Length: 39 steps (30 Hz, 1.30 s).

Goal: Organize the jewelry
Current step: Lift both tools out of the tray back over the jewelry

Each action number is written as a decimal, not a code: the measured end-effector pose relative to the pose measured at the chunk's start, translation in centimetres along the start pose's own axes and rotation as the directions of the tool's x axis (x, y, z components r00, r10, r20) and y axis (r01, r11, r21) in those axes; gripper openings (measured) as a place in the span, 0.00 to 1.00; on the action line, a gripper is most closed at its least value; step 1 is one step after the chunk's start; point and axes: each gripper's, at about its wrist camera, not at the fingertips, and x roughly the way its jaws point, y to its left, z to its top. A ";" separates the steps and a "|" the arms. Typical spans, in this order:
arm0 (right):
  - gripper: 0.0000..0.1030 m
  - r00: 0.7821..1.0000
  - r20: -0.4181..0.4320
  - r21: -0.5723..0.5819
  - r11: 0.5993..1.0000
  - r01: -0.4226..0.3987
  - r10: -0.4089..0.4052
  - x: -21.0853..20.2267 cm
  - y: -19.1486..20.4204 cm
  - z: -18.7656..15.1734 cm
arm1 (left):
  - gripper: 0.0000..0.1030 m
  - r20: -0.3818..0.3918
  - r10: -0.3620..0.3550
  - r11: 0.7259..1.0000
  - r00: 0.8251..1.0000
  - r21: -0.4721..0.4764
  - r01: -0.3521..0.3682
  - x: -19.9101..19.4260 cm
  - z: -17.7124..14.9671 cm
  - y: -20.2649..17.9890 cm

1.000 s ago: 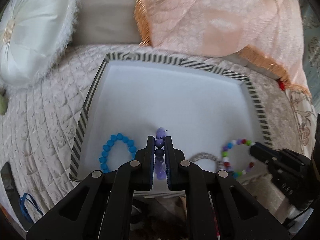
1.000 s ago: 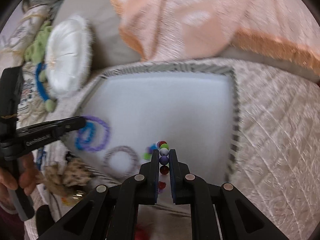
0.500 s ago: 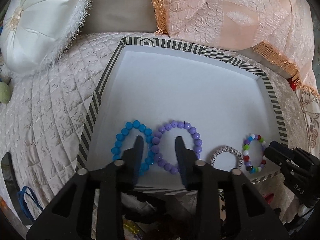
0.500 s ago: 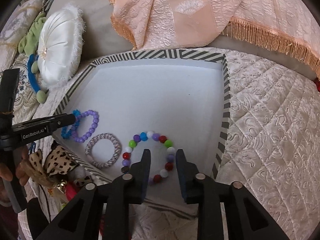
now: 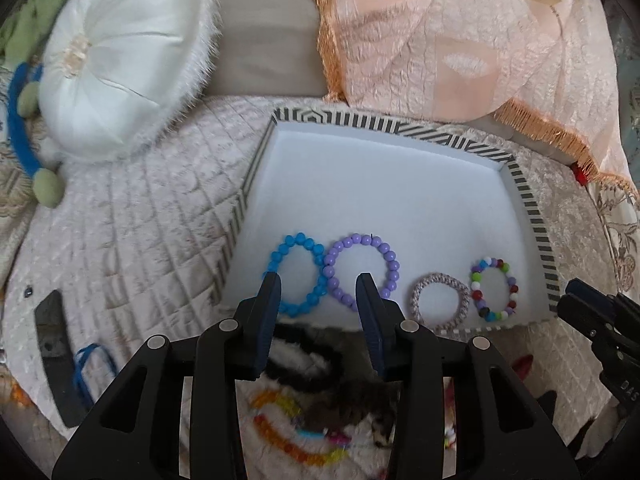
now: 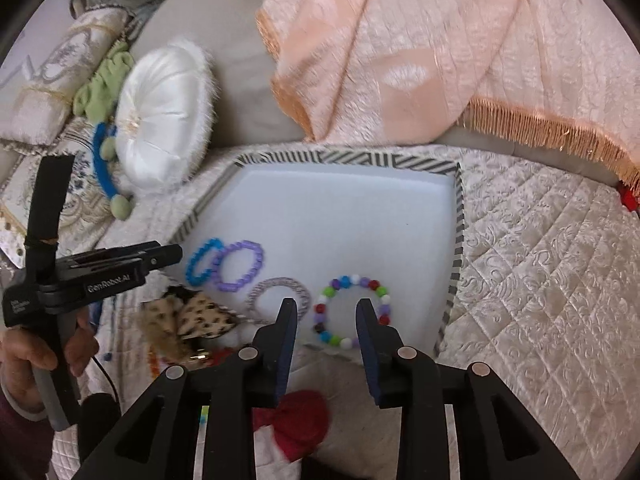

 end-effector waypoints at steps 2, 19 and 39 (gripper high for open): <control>0.30 1.000 0.015 0.001 1.000 -0.006 0.006 -0.8 0.8 -0.5 | 0.37 0.020 0.015 1.000 1.000 -0.001 -0.015 -1.2 -0.7 0.1; 0.35 0.995 0.098 -0.029 0.999 -0.023 0.026 -6.8 5.8 -4.9 | 0.37 0.171 0.108 0.994 0.979 -0.018 -0.106 -9.3 -7.9 -0.4; 0.38 0.993 0.116 -0.034 0.999 -0.001 0.005 -10.0 6.2 -7.7 | 0.45 0.203 0.131 0.991 0.970 -0.009 -0.131 -12.4 -12.0 -0.7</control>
